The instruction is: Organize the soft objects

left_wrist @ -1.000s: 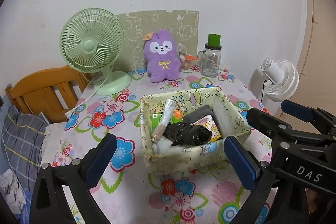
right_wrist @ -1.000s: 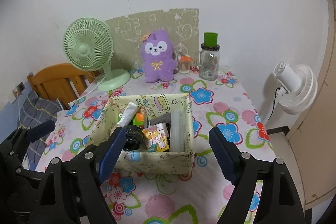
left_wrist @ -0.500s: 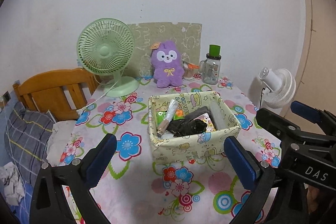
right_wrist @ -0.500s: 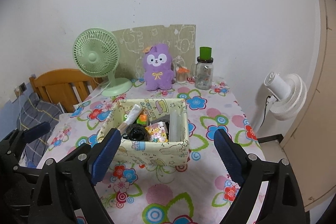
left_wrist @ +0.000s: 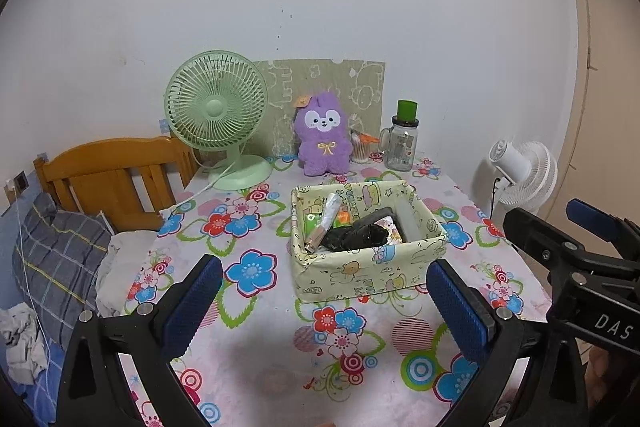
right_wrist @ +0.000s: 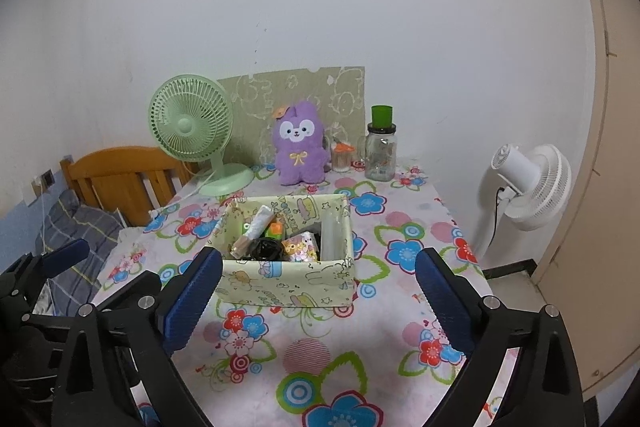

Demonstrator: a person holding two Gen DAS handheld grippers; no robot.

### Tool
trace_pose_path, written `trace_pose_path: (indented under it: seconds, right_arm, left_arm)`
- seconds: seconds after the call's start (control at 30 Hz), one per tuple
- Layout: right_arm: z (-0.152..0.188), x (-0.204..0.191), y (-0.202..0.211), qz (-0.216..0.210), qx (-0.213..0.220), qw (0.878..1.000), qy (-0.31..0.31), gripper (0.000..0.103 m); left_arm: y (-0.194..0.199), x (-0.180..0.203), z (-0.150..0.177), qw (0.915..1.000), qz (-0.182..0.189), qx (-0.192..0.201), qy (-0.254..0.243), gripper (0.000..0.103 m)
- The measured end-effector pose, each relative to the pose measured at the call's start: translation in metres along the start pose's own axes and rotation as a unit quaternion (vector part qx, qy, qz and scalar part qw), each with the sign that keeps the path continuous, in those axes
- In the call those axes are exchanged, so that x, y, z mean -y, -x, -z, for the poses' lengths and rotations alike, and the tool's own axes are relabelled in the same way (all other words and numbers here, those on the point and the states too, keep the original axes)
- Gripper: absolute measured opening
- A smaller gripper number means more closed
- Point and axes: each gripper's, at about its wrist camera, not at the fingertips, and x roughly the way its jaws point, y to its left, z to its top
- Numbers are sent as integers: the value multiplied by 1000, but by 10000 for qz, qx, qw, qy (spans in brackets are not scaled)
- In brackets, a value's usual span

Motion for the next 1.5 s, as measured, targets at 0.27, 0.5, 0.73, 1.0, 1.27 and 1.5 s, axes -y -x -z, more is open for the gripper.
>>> trace_pose_path:
  seconds: [0.27,0.5,0.73,1.0,1.27,1.5]
  right_arm:
    - [0,3,17,214,230,9995,-69,102]
    - [2,6,23,390,311,9986,-158,103]
    - [3,7,21,377,265,9987,-214,103]
    - [5,6,19,396,267,9987,-191,103]
    - [4,4,16,345,253,9990,-157,103]
    - [4,4,16,375,258,9989,-135,103]
  left_arm:
    - [11,0,-3,9999,15,129,-74,103]
    - [13,-1,-4,9998,74,161,-86,103]
    - [14,-1,-3,9998,40,174,-97,103]
    - [14,-3,-1,9999,-65,103,-8,103]
    - [16,-6,-1,9998,-165,111,55,103]
    - [16,-5,0,9997,-189,114,62,103]
